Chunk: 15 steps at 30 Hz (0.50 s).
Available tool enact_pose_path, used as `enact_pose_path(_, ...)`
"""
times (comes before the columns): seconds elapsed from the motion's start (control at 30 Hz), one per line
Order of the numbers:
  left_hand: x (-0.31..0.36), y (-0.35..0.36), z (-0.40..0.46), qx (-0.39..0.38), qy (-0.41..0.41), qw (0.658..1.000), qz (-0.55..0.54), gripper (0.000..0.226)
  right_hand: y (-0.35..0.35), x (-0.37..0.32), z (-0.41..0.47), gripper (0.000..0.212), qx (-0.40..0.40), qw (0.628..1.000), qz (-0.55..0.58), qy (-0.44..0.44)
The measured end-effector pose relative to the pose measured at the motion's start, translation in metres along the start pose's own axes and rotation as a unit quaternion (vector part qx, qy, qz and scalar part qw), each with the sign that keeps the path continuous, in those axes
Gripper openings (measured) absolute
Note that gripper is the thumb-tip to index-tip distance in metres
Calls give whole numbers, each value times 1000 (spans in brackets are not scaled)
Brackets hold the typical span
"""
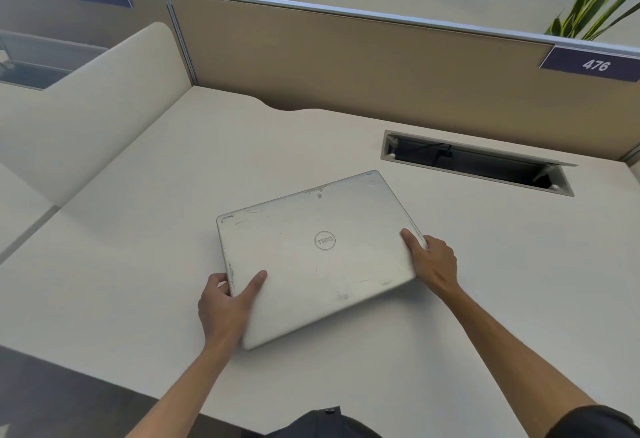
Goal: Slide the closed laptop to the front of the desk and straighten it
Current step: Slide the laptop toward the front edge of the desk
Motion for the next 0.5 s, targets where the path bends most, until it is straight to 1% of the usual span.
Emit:
enact_pose_path(0.23, -10, 10, -10, -18, 11, 996, 84, 67, 4, 23, -3, 67, -9, 999, -30, 19)
enact_pose_path(0.5, -7, 15, -13, 4, 18, 991, 131, 68, 5, 31, 1, 68, 2, 998, -61, 18)
Point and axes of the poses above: each hand's wrist, its own z-axis towards the middle knuckle, its own y-axis out of the palm, x = y × z, the point moved 4 cm from there along z, towards the middle knuckle, and after that the axes turned 4 degrees about -x, right-handed, at the moved point
